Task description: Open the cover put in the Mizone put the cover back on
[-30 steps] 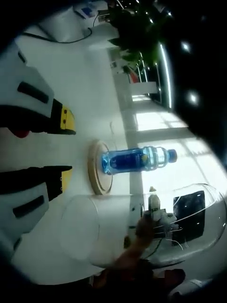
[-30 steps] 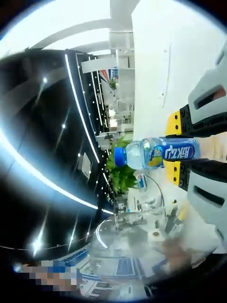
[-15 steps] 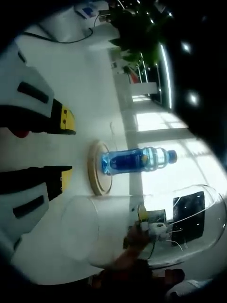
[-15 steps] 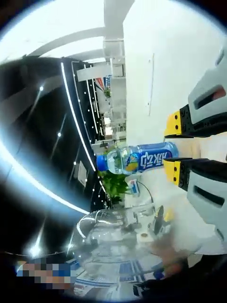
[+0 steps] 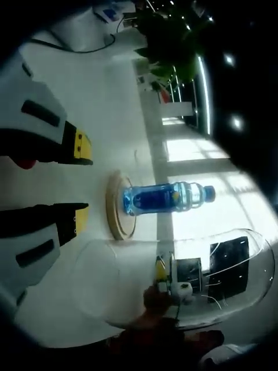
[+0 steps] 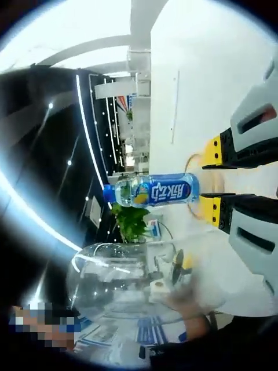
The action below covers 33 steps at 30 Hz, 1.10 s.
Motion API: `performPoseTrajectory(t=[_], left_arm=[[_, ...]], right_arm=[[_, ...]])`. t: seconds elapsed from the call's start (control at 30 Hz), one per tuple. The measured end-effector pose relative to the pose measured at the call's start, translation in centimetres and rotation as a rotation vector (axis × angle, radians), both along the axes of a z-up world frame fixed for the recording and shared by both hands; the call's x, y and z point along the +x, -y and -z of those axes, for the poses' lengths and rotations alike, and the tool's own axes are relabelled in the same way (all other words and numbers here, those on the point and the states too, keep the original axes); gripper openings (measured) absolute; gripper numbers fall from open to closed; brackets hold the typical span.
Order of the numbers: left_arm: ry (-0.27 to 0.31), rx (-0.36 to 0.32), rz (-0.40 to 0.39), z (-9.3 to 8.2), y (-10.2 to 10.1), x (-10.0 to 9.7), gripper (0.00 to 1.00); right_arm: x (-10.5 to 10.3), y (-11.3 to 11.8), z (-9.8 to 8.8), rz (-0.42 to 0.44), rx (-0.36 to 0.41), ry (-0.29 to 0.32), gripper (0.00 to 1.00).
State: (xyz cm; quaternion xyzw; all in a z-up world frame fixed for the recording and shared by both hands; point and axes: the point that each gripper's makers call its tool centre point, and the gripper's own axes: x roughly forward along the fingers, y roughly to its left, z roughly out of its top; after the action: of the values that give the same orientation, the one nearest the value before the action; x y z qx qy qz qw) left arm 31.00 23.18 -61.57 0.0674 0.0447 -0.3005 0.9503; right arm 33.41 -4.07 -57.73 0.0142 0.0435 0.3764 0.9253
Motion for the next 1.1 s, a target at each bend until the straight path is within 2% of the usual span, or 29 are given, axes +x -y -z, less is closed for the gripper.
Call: performPoseTrajectory(t=[0.27, 0.57, 1.1], left_arm=[[0.000, -0.002, 0.001, -0.1, 0.1, -0.1, 0.21], [0.001, -0.010, 0.000, -0.3, 0.2, -0.2, 0.21], [0.001, -0.017, -0.002, -0.4, 0.2, -0.4, 0.21]], right_arm=[[0.2, 0.2, 1.2, 0.017, 0.030, -0.017, 0.09], [0.1, 0.5, 2.3, 0.026, -0.034, -0.016, 0.09], [0.0, 0.3, 2.9, 0.020, -0.065, -0.022, 0.09]])
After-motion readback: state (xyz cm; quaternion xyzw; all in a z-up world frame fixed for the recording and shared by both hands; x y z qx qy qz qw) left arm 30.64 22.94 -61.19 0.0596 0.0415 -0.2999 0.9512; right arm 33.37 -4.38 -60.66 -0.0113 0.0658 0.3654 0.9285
